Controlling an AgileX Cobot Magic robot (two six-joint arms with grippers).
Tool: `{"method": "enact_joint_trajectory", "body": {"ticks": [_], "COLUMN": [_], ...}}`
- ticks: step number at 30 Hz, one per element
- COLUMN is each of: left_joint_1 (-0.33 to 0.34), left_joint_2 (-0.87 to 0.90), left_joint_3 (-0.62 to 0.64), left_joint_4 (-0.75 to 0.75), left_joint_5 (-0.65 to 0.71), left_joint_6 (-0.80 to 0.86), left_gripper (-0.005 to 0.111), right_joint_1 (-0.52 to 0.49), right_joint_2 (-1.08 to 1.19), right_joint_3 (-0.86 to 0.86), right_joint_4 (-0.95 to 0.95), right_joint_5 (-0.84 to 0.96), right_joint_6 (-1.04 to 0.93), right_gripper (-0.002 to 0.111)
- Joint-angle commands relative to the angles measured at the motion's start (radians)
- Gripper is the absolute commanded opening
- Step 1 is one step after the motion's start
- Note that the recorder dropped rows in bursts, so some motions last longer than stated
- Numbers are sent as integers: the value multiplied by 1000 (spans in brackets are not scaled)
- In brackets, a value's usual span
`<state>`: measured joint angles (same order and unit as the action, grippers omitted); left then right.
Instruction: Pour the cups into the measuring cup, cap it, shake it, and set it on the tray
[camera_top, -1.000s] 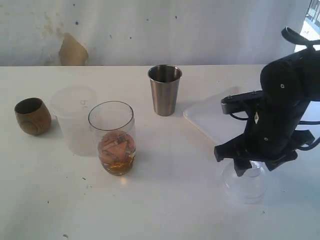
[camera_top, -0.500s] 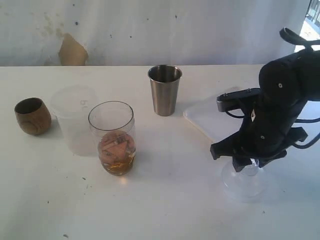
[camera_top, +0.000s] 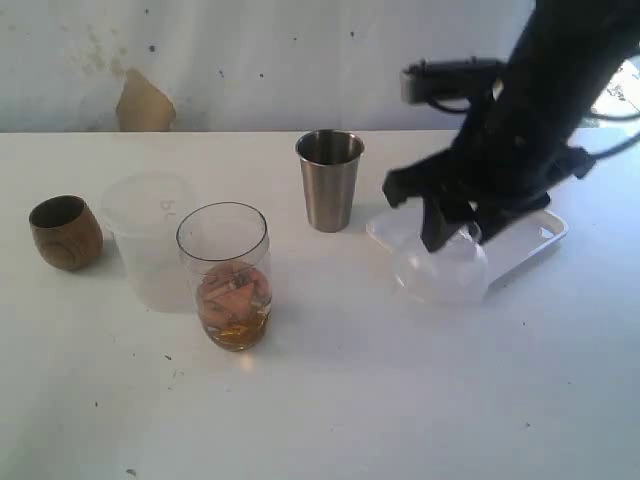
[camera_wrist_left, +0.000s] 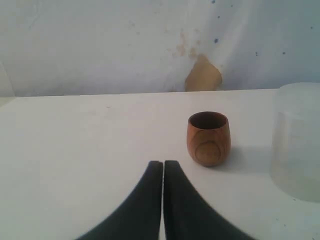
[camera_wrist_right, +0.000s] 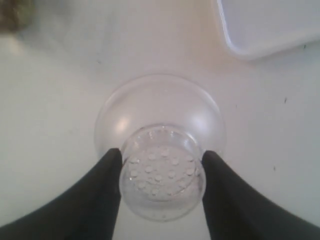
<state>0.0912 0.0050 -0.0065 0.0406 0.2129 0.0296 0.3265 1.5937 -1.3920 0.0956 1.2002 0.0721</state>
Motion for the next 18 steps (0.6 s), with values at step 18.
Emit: {"method": "enact_joint_trajectory", "body": {"ticks": [18], "left_joint_1": [1], "left_joint_2": [-5], "left_joint_3": [6], "left_joint_4": [-6], "left_joint_5": [-10], "left_joint_6": [-2], "left_gripper": [1], "right_joint_1": [242], "right_joint_2": [270], "right_joint_3": [-511], "right_joint_4": [88], "right_joint_5": [21], "right_joint_6": [134], "right_gripper": [0]}}
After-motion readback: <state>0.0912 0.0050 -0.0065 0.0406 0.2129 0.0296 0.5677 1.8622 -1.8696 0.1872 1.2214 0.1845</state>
